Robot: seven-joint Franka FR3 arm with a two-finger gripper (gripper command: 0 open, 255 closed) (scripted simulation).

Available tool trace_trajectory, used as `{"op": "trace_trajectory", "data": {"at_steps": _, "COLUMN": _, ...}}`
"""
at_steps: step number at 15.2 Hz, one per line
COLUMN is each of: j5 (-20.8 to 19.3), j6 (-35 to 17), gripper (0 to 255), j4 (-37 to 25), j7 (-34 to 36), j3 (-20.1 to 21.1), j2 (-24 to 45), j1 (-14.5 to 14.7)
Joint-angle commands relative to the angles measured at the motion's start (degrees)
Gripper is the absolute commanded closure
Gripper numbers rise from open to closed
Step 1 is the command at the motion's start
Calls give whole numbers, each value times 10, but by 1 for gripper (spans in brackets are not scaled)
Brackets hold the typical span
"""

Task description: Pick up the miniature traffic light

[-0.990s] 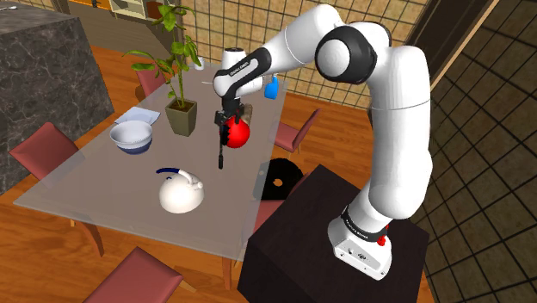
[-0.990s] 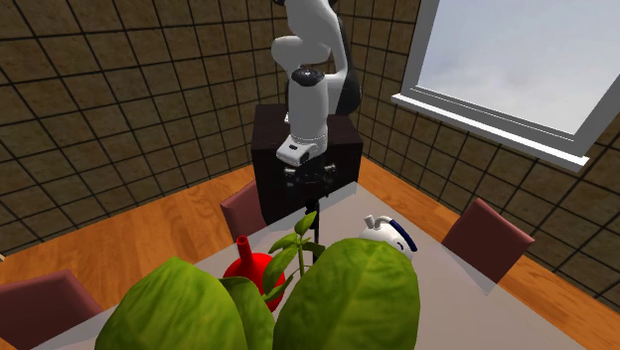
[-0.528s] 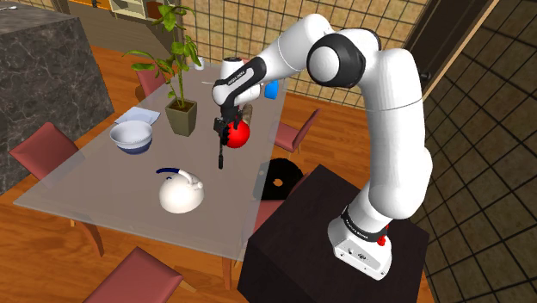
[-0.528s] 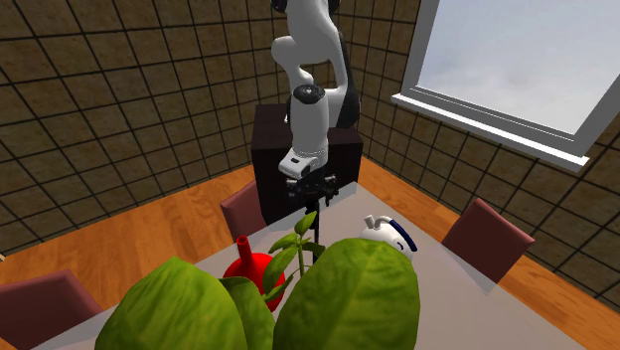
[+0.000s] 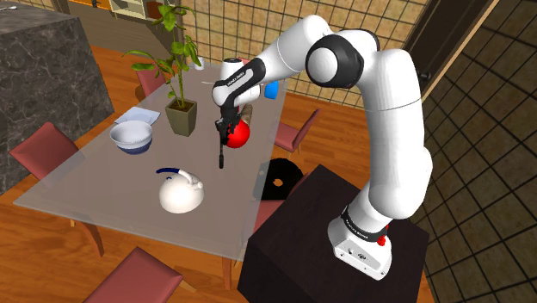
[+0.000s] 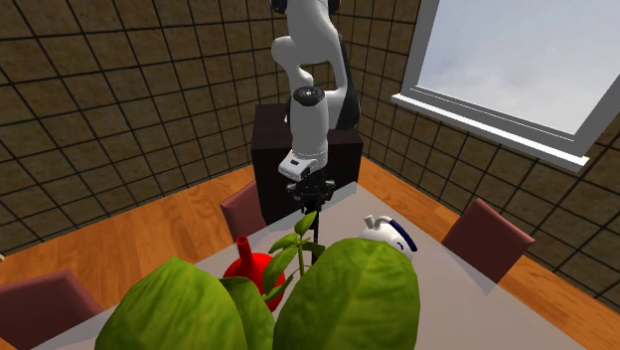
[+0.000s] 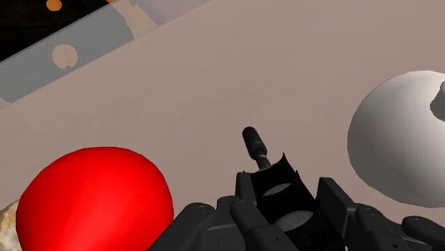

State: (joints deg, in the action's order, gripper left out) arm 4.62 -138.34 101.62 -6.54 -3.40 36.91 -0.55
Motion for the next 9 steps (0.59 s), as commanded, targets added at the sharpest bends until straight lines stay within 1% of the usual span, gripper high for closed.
{"op": "trace_trajectory", "data": {"at_steps": 1, "j5": 0, "j6": 0, "gripper": 255, "j4": 0, "j7": 0, "j3": 0, "j2": 1, "j1": 0}}
{"op": "trace_trajectory", "data": {"at_steps": 3, "j5": 0, "j6": 0, "gripper": 255, "j4": 3, "j7": 0, "j3": 0, "j2": -1, "j1": 0}}
{"op": "trace_trajectory", "data": {"at_steps": 9, "j5": -3, "j6": 30, "gripper": 255, "j4": 5, "j7": 2, "j3": -2, "j2": -34, "j1": 2}}
